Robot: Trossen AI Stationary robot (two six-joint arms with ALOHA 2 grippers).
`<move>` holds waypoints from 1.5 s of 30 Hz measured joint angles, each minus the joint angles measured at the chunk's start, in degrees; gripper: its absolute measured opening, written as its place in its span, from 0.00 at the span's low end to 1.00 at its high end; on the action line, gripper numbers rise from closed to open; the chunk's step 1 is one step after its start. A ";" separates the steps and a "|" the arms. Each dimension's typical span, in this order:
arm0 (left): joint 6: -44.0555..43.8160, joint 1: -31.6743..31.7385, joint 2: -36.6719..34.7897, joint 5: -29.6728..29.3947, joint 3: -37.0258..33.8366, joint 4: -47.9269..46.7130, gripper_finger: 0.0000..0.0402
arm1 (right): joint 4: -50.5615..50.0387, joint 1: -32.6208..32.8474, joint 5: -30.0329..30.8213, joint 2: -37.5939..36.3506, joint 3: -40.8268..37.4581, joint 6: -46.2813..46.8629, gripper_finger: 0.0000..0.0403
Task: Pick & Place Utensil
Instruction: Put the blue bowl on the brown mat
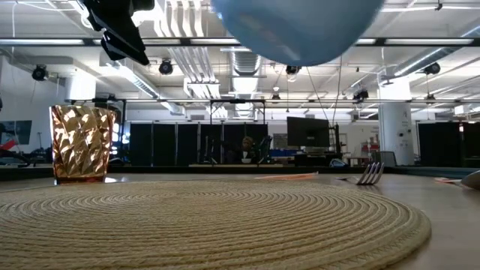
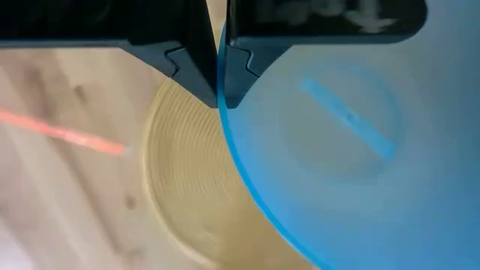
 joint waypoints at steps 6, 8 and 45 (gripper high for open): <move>2.52 0.00 -0.09 -1.08 2.35 -2.25 0.38 | -0.87 -3.79 -0.08 6.26 7.76 -3.18 0.02; 3.09 0.00 -0.09 -2.36 2.92 -3.10 0.38 | -3.14 -4.61 -0.33 8.85 10.57 -4.19 0.02; 1.26 0.02 -0.13 -9.46 3.14 -11.26 0.38 | -11.02 -4.84 -7.16 37.57 31.11 -12.69 0.02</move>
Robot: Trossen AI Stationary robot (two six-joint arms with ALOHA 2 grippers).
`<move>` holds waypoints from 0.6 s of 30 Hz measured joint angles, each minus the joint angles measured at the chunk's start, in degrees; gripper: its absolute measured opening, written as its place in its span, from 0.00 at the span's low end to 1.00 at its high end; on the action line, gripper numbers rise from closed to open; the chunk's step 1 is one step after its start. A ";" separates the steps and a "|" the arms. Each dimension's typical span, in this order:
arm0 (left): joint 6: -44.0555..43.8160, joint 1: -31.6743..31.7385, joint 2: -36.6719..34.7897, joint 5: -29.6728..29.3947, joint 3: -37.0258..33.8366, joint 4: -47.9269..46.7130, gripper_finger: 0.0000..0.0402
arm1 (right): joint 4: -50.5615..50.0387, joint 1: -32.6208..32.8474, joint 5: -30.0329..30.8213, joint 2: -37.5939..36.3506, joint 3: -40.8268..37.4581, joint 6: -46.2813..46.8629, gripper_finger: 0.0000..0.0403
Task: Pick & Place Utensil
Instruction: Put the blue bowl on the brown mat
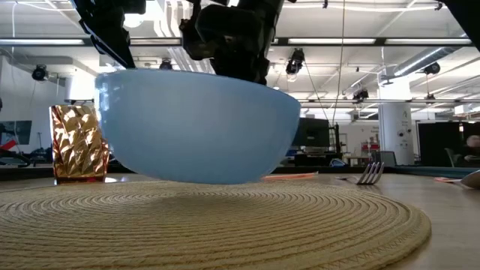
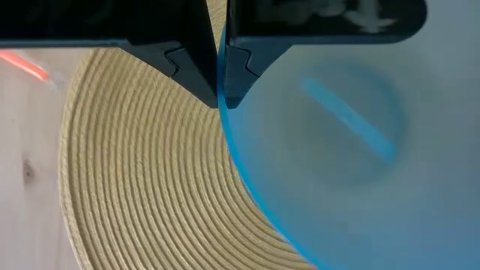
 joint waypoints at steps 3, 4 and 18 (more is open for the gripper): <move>0.68 0.00 0.00 0.02 0.00 -0.02 0.38 | 1.34 0.38 0.01 0.00 -0.18 -0.02 0.02; 1.09 0.00 0.00 0.02 0.00 -0.02 0.38 | 2.67 0.52 0.02 0.00 -0.36 0.00 0.02; 1.35 0.00 0.00 0.13 -0.02 -0.01 0.38 | 4.98 0.87 0.01 0.17 -2.04 -3.27 0.02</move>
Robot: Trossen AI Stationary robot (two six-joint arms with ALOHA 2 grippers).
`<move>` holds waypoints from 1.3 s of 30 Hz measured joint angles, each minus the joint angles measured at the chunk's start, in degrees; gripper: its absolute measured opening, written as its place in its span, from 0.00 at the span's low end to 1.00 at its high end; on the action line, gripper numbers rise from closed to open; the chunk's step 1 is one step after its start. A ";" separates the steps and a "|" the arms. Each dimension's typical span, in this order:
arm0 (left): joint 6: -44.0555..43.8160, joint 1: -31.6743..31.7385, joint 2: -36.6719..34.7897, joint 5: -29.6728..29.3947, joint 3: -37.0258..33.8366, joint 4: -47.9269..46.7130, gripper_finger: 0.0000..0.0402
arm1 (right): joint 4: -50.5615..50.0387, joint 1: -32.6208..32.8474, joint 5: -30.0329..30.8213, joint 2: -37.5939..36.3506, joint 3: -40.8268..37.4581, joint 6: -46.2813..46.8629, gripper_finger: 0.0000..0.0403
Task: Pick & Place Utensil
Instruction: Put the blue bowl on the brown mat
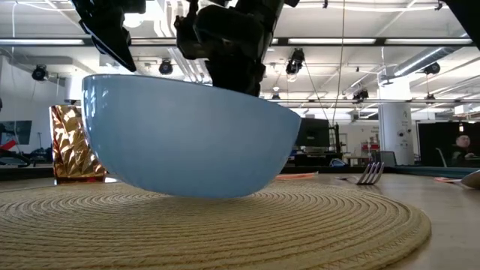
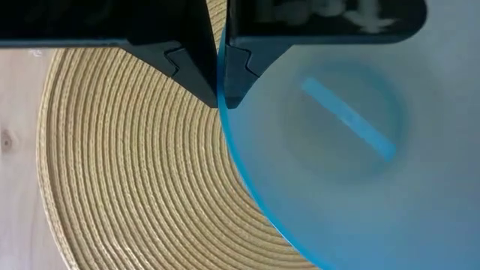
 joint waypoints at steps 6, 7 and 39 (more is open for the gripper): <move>-0.03 0.00 0.00 0.02 0.00 0.01 0.38 | -0.23 -0.04 -2.01 0.00 -0.38 -0.07 0.02; -0.03 0.00 0.00 0.02 0.00 0.01 0.38 | -0.15 -0.03 -2.36 0.00 -0.58 -0.21 0.02; -1.88 0.02 0.00 0.46 -0.02 -0.03 0.38 | -0.26 -0.12 -2.44 -0.99 -1.41 -3.76 0.22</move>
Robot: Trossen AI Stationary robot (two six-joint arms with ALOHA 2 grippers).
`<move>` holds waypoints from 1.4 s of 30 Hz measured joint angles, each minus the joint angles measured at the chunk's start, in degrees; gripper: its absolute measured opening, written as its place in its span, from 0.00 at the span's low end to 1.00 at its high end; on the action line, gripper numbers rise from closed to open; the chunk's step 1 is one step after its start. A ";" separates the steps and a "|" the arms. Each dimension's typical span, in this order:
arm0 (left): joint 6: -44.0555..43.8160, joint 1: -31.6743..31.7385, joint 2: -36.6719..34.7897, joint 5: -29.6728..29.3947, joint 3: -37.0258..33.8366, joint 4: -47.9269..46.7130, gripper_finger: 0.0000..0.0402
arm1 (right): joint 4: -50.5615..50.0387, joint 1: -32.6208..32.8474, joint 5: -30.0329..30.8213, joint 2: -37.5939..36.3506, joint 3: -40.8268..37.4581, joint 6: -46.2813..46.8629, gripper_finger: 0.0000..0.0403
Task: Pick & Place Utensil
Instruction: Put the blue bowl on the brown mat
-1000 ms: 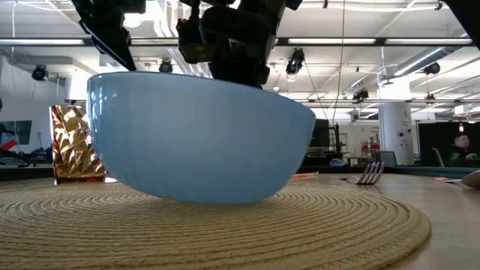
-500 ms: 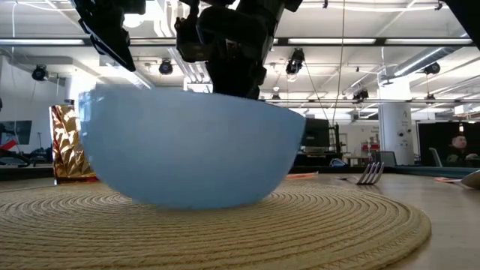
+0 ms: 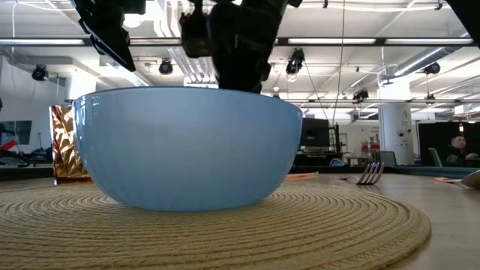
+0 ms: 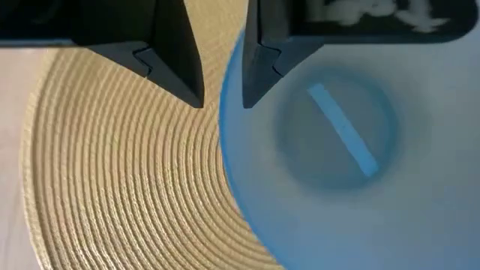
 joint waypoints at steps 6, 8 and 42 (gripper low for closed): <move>0.01 0.00 0.00 0.00 0.00 0.00 0.38 | -4.77 -0.30 -0.27 -3.14 0.00 -4.19 0.27; 0.01 0.00 0.00 0.00 0.00 0.01 0.38 | -6.85 -0.31 -0.27 -4.61 0.00 -5.18 0.28; -1.23 0.00 0.07 0.00 0.00 0.08 0.38 | 19.16 2.65 -10.38 -28.73 -40.85 3.42 0.07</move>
